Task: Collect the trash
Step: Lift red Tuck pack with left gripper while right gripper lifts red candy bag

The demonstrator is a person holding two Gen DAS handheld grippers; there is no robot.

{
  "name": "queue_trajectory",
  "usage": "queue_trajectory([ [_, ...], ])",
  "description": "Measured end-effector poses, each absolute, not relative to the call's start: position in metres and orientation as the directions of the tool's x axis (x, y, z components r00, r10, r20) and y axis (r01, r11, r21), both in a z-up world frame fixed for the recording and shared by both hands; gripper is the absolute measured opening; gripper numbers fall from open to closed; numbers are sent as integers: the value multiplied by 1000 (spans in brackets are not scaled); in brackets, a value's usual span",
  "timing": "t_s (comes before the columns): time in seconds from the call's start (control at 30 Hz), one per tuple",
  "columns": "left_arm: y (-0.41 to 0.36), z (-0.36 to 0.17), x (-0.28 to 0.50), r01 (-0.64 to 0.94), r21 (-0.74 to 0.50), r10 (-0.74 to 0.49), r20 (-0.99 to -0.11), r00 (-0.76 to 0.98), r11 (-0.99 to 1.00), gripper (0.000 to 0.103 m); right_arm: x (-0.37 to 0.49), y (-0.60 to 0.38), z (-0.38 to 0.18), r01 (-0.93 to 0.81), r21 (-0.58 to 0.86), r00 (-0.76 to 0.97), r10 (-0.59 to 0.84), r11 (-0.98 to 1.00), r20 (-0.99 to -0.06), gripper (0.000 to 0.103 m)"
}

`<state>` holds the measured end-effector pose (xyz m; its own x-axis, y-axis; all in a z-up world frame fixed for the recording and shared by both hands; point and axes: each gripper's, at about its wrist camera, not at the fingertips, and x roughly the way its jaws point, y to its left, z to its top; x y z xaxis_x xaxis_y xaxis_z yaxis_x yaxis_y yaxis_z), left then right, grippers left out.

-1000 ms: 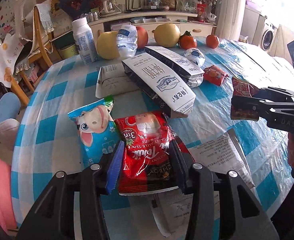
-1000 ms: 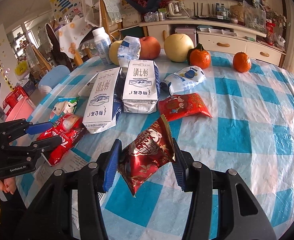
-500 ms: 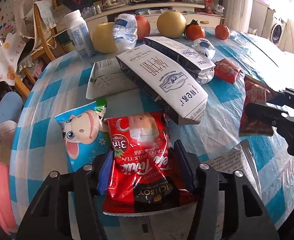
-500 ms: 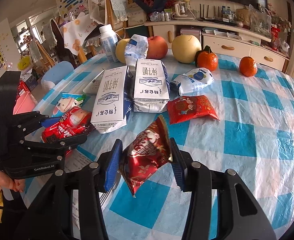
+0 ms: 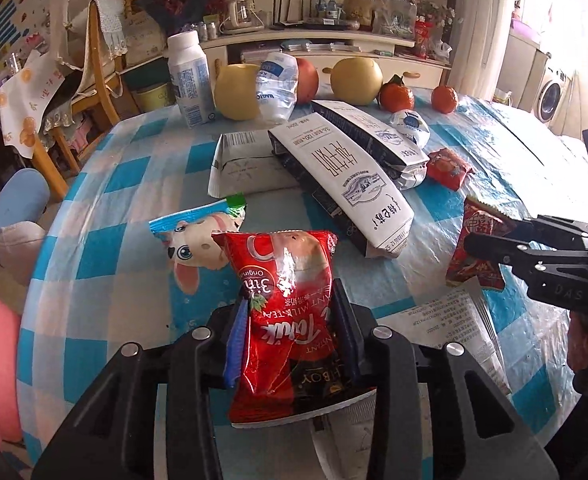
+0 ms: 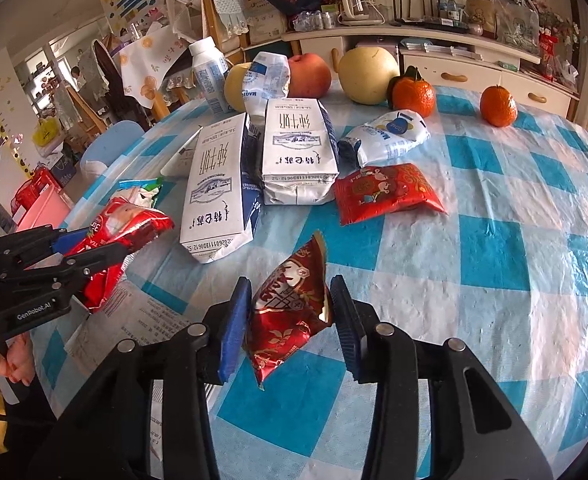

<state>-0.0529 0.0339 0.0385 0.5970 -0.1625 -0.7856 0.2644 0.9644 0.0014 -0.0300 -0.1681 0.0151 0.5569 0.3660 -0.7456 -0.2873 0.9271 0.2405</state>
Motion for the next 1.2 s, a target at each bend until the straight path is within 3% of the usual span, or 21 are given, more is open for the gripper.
queue_trajectory([
  [0.17, 51, 45, -61, 257, -52, -206, -758, 619, 965, 39, -33, -159, 10, -289, 213, 558, 345, 933, -755, 66],
  [0.4, 80, 57, -64, 235, -103, -235, -720, 653, 966, 39, -38, -151, 8, -301, 146, 569, 301, 942, -766, 67],
  [0.5, 92, 58, -60, 218, -117, -235, -715, 659, 969, 39, -39, -147, 8, -290, 100, 584, 259, 952, -770, 52],
  [0.9, 123, 68, -60, 182, -162, -243, -679, 693, 970, 39, -43, -137, 21, -241, 12, 642, 168, 970, -748, 40],
  [0.97, 129, 70, -61, 175, -167, -242, -674, 698, 970, 39, -46, -136, 27, -231, 7, 657, 161, 973, -737, 33],
  [1.2, 149, 81, -66, 153, -192, -242, -645, 725, 970, 39, -58, -123, 49, -219, -15, 703, 146, 976, -696, 32],
])
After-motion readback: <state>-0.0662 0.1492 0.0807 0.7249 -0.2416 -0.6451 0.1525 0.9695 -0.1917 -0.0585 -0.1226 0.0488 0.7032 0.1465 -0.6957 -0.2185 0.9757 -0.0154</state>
